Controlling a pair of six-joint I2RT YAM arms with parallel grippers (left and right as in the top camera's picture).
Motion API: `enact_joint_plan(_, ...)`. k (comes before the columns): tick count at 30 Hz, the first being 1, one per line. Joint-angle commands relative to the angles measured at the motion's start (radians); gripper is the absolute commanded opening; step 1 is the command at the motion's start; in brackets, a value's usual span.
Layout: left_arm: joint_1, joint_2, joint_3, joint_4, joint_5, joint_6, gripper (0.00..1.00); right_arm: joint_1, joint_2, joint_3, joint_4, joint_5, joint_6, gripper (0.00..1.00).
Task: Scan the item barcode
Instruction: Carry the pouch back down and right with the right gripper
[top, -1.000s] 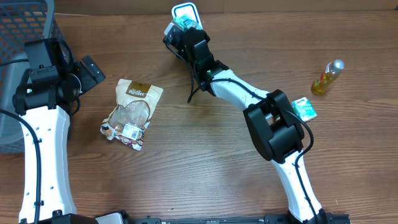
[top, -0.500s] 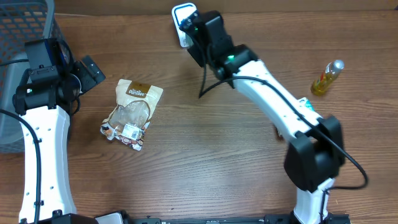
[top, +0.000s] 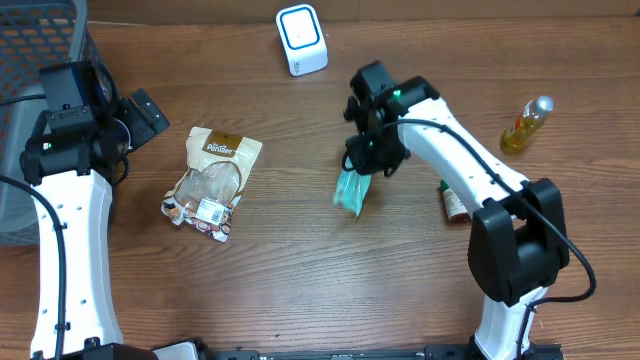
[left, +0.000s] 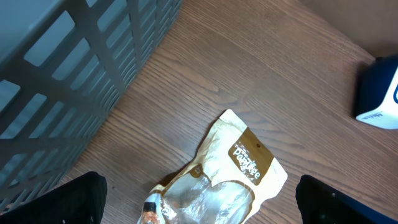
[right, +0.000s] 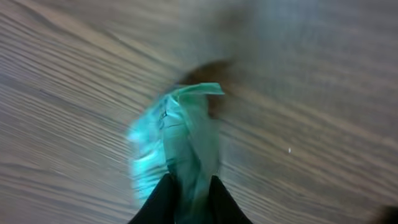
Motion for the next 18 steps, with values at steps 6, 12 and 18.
enact_joint_plan(6,-0.002,-0.005,0.021,0.001,-0.016,0.015,1.0,-0.014,0.008,-0.095,0.127,0.153,0.034,0.95)
enact_joint_plan(12,-0.002,-0.005,0.021,0.001,-0.016,0.015,1.0,-0.01,0.008,-0.095,0.239,0.19,0.343,1.0)
enact_joint_plan(18,-0.002,-0.005,0.021,0.001,-0.016,0.015,1.0,0.041,0.008,-0.095,0.242,0.011,0.389,1.0)
